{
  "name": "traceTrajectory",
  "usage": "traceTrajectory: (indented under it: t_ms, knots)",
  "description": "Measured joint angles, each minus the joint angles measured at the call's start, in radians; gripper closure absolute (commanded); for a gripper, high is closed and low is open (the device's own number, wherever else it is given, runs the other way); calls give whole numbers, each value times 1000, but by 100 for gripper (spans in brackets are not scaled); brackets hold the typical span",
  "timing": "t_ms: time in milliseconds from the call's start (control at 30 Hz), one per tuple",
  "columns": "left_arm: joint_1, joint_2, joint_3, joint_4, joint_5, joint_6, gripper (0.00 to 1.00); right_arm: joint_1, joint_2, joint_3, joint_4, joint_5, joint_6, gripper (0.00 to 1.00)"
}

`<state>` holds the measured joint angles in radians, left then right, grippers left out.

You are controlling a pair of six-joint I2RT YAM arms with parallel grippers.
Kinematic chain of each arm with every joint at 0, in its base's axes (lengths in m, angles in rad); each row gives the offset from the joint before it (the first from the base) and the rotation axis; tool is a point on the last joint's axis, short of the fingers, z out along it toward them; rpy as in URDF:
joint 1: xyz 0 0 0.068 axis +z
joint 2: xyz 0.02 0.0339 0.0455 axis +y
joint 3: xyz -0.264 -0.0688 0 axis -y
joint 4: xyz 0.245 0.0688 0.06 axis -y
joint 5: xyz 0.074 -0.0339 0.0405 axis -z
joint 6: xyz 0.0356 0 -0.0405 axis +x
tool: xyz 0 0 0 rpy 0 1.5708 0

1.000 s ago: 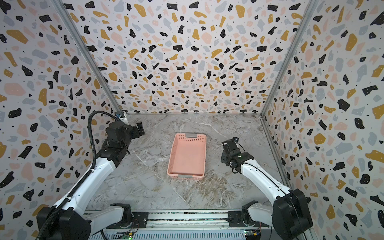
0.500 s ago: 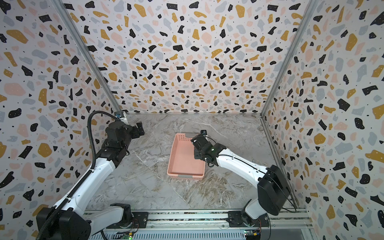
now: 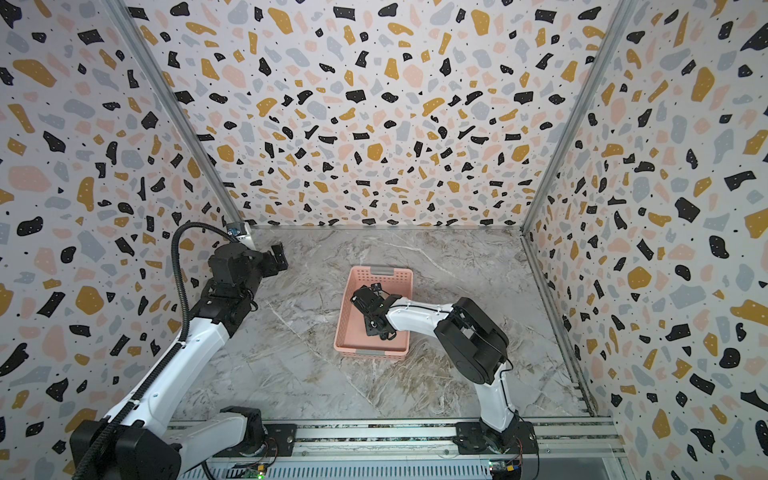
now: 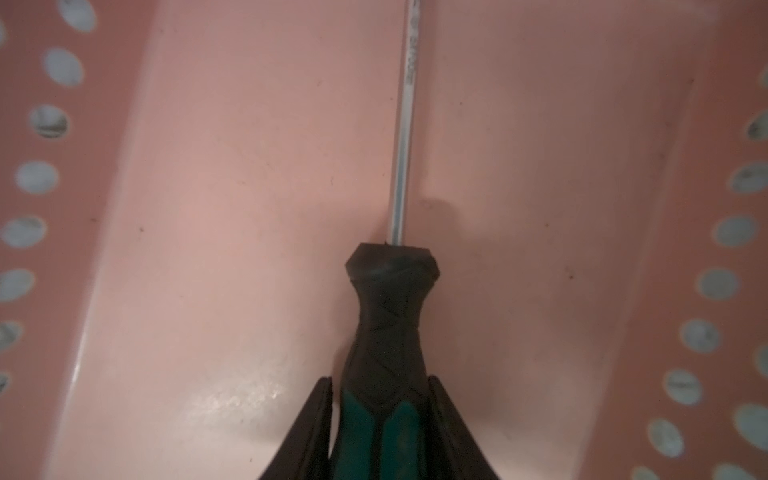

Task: Put the screwdriver in the bin
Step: 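Carry the screwdriver with the right gripper over the pink bin, then lower the screwdriver into the pink bin and open the right gripper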

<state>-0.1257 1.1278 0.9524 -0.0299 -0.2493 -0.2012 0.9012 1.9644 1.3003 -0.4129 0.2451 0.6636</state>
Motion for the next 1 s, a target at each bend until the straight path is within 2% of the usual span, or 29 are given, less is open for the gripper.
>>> traceTrajectory:
  t_ms: [67,200,267,433,533,600,833,1000]
  knots:
    - [0,0,0,0,0,0,0,0,0,6,1,-2,1,55]
    - [0,1,0,0,0,-1,1,0,1,11,5,-10,0,27]
    - [0,2,0,-1,0,-1,0,0,0,11,1,-7,-6,19]
    - [0,3,0,1,0,-1,1,0,-10,50,-40,15,-26,12]
    - [0,3,0,2,-3,-1,0,0,-65,79,-63,35,-55,10]
    - [0,2,-4,10,-3,-1,0,0,-136,91,-65,41,-85,1]
    - [0,-13,-29,26,-8,-2,0,-62,-462,92,-6,-11,-190,1]
    - [0,-72,-124,113,-17,-3,1,-124,-627,54,5,64,-232,1]
